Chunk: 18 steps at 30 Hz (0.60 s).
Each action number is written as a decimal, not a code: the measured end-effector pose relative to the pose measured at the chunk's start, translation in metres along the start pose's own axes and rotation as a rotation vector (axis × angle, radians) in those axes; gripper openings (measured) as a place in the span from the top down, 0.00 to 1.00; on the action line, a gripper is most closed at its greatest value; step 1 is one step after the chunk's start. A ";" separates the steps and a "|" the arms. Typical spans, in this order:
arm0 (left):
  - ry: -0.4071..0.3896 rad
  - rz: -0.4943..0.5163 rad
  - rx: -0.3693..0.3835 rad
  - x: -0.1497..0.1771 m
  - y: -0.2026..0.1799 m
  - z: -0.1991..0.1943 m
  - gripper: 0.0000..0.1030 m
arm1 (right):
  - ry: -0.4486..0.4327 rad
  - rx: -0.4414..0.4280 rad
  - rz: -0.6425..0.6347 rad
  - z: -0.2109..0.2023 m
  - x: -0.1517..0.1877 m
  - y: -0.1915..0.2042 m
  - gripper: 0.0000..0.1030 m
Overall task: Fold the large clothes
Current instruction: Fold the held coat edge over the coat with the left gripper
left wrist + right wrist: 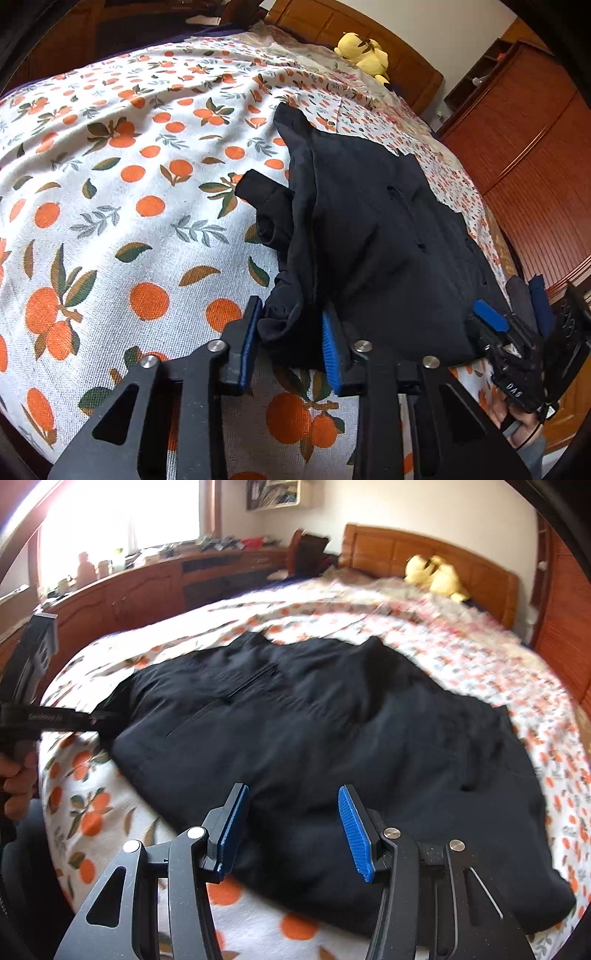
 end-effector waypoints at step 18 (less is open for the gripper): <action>-0.128 0.363 -0.042 -0.093 -0.152 -0.060 0.89 | 0.000 0.012 0.139 -0.034 -0.012 -0.082 0.49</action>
Point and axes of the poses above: each gripper's, at about its wrist camera, not at the fingertips, and z roughly the way its jaws point, y to its left, x to its underside, the point moved 8 cm from there along z, roughly the way its jaws point, and after that the axes turned 14 degrees about z, right-handed, at the moved point
